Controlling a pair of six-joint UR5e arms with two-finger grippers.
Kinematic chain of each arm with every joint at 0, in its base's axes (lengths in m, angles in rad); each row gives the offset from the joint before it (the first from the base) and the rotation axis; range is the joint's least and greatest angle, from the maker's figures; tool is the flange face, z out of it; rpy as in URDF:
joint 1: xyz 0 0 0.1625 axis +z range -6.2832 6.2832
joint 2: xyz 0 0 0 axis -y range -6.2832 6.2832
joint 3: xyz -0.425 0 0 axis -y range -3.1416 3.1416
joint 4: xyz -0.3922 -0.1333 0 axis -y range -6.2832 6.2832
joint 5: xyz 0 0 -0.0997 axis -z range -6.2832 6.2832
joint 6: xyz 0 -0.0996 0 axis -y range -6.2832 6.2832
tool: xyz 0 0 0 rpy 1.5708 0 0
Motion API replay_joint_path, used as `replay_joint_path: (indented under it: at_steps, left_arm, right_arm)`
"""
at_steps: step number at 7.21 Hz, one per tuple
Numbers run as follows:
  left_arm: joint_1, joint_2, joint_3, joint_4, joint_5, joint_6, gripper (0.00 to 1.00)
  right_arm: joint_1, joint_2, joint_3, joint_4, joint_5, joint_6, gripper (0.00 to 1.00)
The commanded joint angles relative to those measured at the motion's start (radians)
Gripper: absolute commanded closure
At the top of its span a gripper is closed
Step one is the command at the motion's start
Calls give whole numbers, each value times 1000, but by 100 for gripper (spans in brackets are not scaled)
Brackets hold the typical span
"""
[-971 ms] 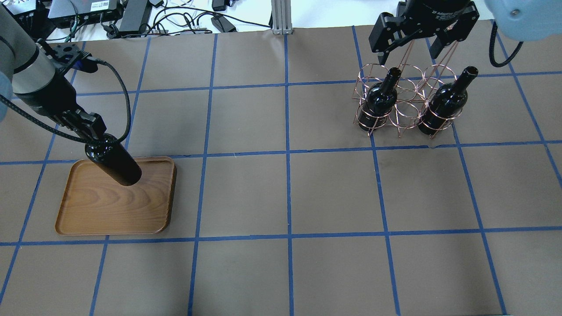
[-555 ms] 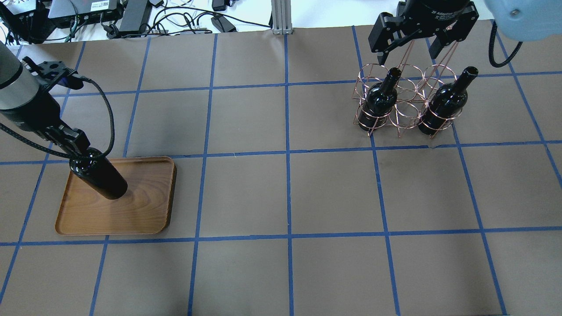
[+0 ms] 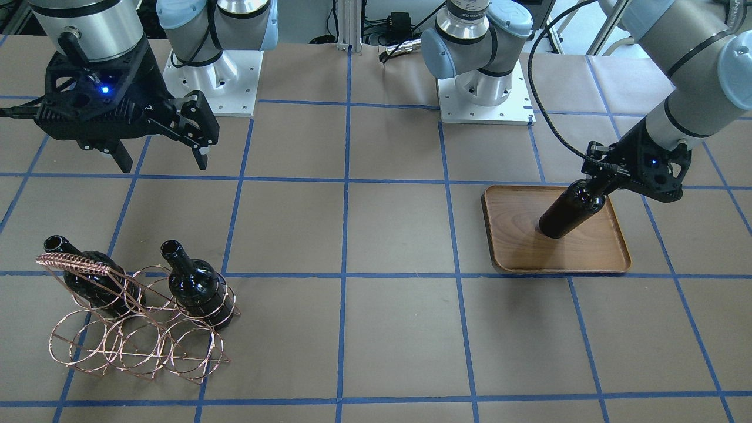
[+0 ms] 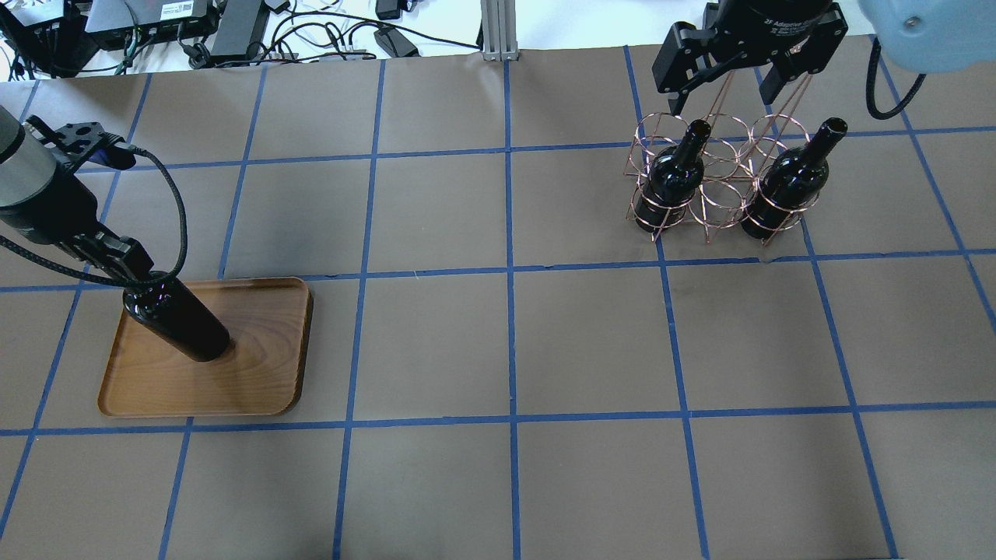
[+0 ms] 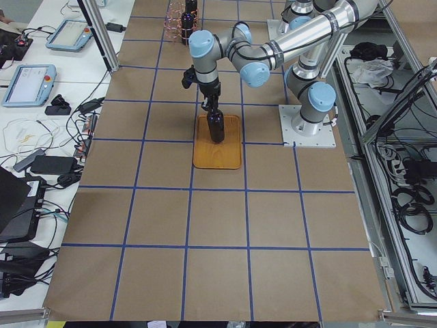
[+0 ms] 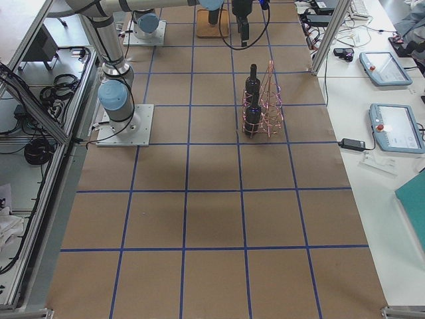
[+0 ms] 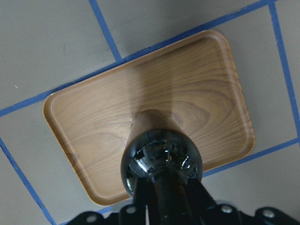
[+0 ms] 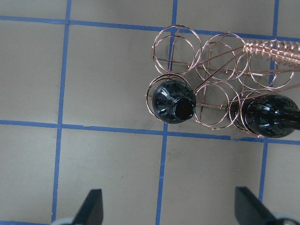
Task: Take wine from basket and place on tray
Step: 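Lower the bottle onto the tray and tip it onto its side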
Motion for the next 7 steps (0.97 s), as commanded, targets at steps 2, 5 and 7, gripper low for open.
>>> replay_joint_path:
  at_steps: [2, 5, 7]
  left_arm:
    - [2, -7, 4, 1, 5, 4, 79]
    - [2, -5, 4, -1, 5, 6, 23]
    - [2, -2, 16, -1, 8, 1, 0]
  right_arm:
    - [0, 0, 0, 0, 1, 1, 0]
    - [0, 0, 0, 0, 1, -1, 0]
    - [0, 0, 0, 0, 1, 4, 0]
